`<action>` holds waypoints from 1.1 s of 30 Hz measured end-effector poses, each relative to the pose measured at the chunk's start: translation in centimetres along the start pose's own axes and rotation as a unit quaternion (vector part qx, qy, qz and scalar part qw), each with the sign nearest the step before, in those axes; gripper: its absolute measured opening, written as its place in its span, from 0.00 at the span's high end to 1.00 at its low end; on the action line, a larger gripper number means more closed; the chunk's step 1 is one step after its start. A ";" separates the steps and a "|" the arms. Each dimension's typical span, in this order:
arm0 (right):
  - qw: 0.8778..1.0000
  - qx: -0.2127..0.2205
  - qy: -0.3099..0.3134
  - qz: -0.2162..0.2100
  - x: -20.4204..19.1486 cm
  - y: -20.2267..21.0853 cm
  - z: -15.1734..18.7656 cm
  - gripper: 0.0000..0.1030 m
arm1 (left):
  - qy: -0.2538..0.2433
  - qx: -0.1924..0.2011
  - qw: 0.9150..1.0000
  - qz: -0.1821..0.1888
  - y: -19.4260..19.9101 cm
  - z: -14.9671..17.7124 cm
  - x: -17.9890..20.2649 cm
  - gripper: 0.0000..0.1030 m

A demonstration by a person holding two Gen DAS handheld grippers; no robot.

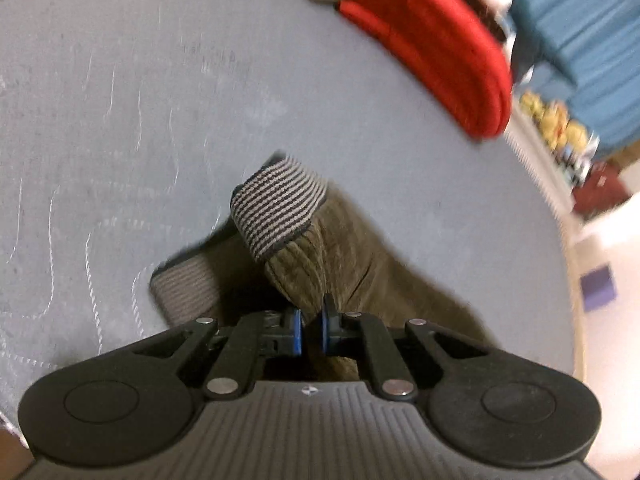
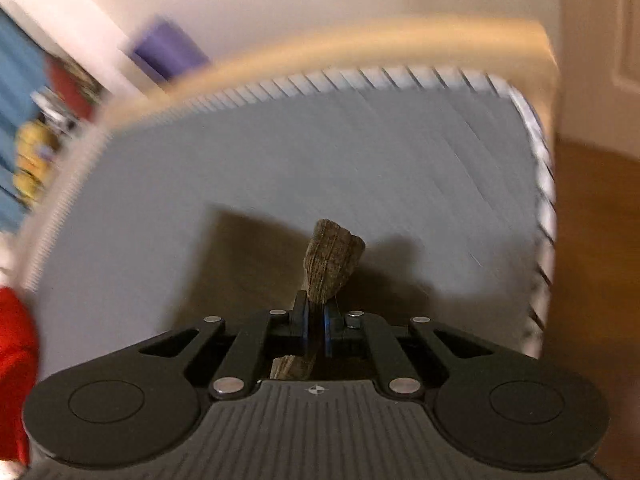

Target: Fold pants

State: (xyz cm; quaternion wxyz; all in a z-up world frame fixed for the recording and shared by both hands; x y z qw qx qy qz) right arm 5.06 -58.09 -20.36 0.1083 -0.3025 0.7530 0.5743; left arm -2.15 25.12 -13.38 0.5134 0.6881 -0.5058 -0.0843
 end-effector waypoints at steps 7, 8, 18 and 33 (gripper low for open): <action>0.999 -0.004 0.029 0.017 0.1 -0.5 0.3 0.93 | -0.028 -0.002 1.000 -0.011 0.8 0.4 -0.5 0.87; 0.999 -0.002 0.031 0.019 0.1 -0.2 0.4 0.93 | -0.029 -0.003 0.999 -0.024 0.9 0.4 -0.9 0.84; 0.992 0.118 0.048 -0.009 -2.6 4.8 -1.6 0.49 | -0.118 0.086 0.985 -0.090 3.4 -1.7 -0.6 0.52; 0.968 -0.074 0.237 0.031 -4.8 -5.0 7.9 0.47 | -0.257 -0.002 0.964 -0.070 -3.4 1.9 2.5 0.85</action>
Point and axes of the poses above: each gripper's, at about its wrist camera, not at the fingertips, and y roughly against the way its jaws point, x to its right, z to its underside, the point moved 10 cm from there along -y, roughly the way its jaws point, and after that the axes turned 8 degrees about -y, right-handed, at the moved point
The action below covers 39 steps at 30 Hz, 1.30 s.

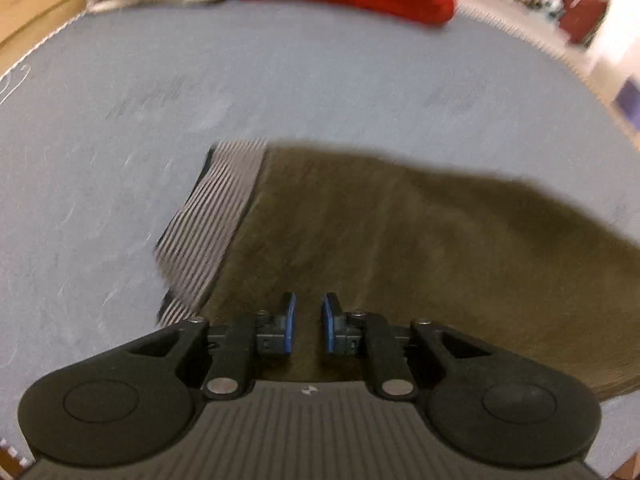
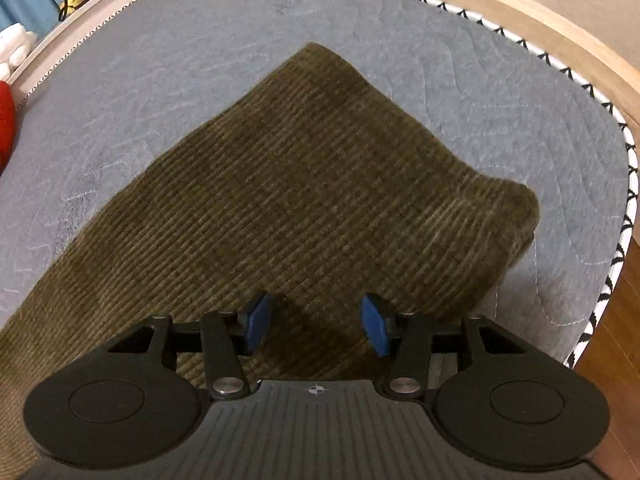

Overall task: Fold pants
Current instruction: 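Move the open right tool to the cuff end of the folded pants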

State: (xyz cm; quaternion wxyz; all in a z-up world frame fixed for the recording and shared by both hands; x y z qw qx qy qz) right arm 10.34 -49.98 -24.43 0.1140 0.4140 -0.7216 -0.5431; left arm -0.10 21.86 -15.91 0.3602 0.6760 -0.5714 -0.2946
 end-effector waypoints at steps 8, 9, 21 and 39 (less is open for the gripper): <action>1.000 0.023 0.000 -0.001 -0.6 0.2 -0.5 0.45 | -0.012 0.031 0.999 -0.024 -2.4 -3.6 -0.5 0.85; 1.000 0.019 -0.005 0.000 -0.3 0.0 -0.3 0.45 | -0.009 -0.002 0.999 -0.036 -3.9 -2.6 -1.2 0.91; 0.998 0.052 -0.030 -0.021 0.9 1.0 -1.7 0.45 | -0.024 0.071 0.997 -0.029 -2.8 -6.2 2.0 0.87; 0.998 0.050 -0.039 0.002 2.3 -0.3 -2.5 0.43 | -0.056 -0.015 0.998 -0.014 -8.7 -4.8 5.0 0.83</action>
Point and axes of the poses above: each gripper's, at about its wrist camera, not at the fingertips, and y roughly against the way its jaws point, x to its right, z to its underside, the point moved 10 cm from there along -y, roughly the way its jaws point, and after that the axes turned 8 degrees about -y, right-handed, at the moved point
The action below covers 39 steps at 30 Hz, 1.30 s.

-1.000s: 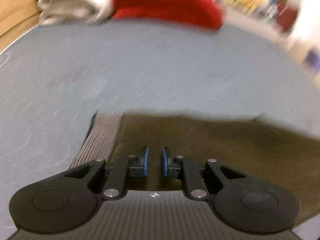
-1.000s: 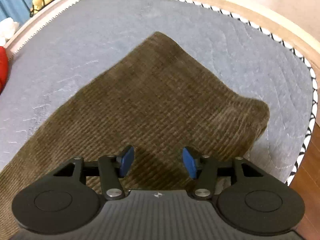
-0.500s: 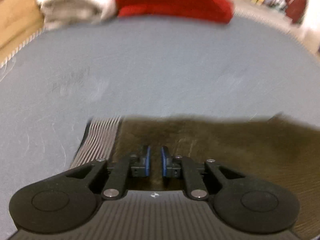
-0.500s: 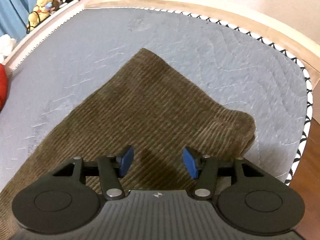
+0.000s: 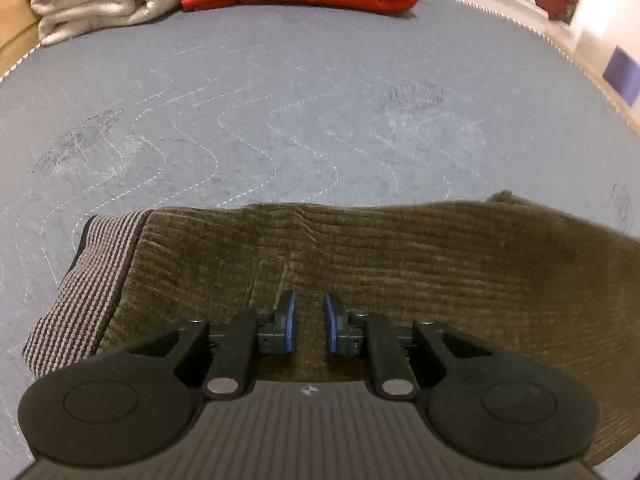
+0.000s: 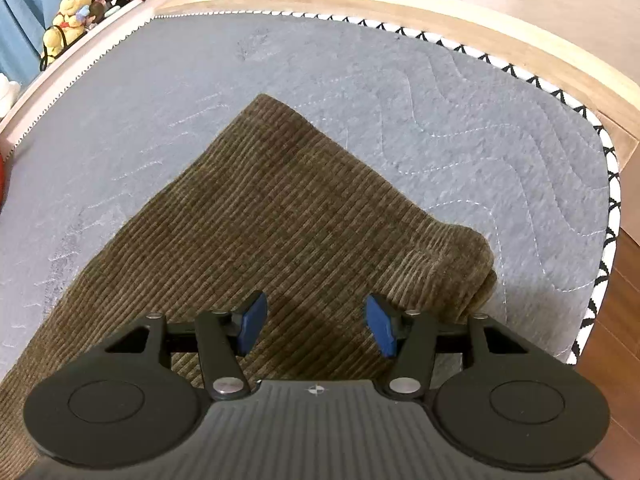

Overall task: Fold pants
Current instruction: 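Move the open right tool to the cuff end of the folded pants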

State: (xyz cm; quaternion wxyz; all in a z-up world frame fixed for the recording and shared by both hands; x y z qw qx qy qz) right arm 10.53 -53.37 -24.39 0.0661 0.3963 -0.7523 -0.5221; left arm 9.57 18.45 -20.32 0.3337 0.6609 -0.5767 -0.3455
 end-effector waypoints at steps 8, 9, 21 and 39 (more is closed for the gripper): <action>1.000 0.001 -0.005 -0.005 -0.1 0.0 -0.3 0.41 | -0.037 0.063 0.996 0.055 4.3 -1.6 4.6 0.66; 1.000 0.002 -0.007 -0.005 0.0 0.0 -0.5 0.41 | -0.047 0.065 0.995 0.062 4.5 -1.5 5.4 0.66; 1.000 0.006 0.012 0.003 -0.3 -0.2 -0.3 0.39 | -0.135 0.081 0.979 0.133 5.7 0.6 13.0 0.62; 0.999 0.025 0.023 -0.026 -0.6 0.9 -1.2 0.48 | -0.157 0.064 0.980 0.100 3.1 1.4 14.0 0.54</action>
Point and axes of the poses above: each gripper's, at about its wrist camera, not at the fingertips, and y roughly against the way its jaws point, x to its right, z to its underside, the point moved 10 cm from there along -y, roughly the way its jaws point, and after that the axes turned 8 degrees about -y, right-handed, at the moved point
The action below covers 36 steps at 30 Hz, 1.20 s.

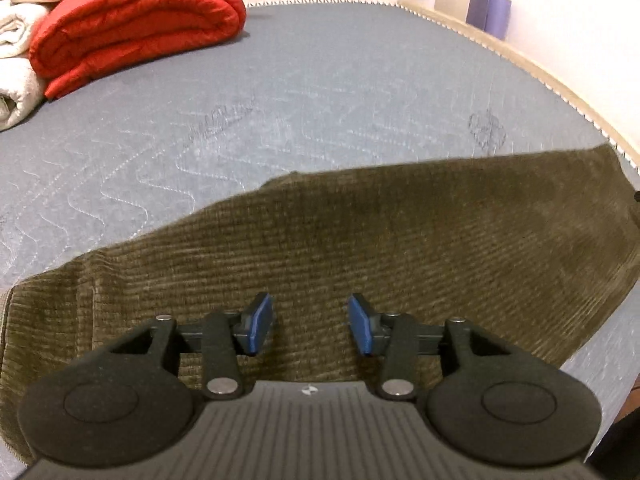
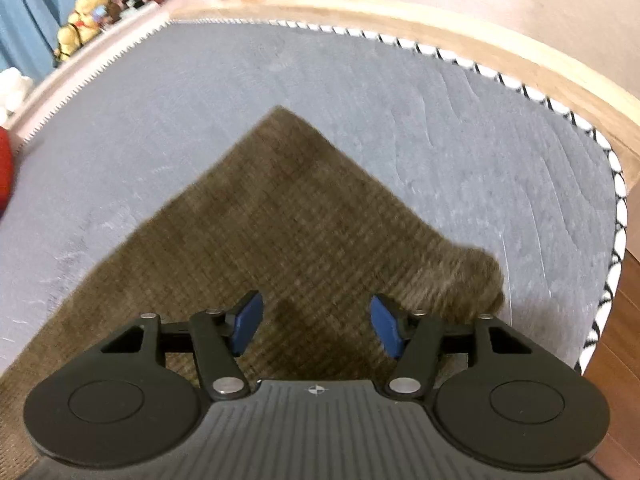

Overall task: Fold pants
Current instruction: 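Move the open right tool to the cuff end of the folded pants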

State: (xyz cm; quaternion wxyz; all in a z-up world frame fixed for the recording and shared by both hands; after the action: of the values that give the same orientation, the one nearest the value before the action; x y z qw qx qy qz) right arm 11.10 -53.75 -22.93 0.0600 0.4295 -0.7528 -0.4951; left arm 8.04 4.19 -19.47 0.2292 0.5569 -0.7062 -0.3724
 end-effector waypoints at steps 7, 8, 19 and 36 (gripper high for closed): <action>0.997 0.061 -0.021 -0.030 2.7 2.5 -3.5 0.58 | -0.004 0.011 1.000 0.005 0.5 -0.7 0.4 0.49; 0.997 0.063 -0.032 -0.028 3.5 2.5 -3.8 0.57 | -0.008 0.011 1.000 0.005 0.6 -0.8 0.6 0.49; 0.993 0.015 -0.112 0.023 10.1 0.0 -2.6 0.45 | -0.029 0.013 0.999 0.012 0.4 -1.0 2.3 0.43; 0.996 -0.008 -0.085 0.020 8.2 -0.6 -1.2 0.42 | -0.029 0.009 0.999 0.009 0.4 -0.8 2.1 0.42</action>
State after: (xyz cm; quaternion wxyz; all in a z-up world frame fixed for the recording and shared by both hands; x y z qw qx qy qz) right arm 6.96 -60.45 -25.50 0.0086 0.3702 -0.7596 -0.5346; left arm 7.86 1.96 -18.86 0.2064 0.5418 -0.7208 -0.3800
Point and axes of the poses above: each gripper's, at about its wrist camera, not at the fingertips, and y roughly against the way its jaws point, x to its right, z to its underside, the point moved 10 cm from there along -y, roughly the way its jaws point, and after that the axes turned 8 degrees about -y, right-handed, at the moved point
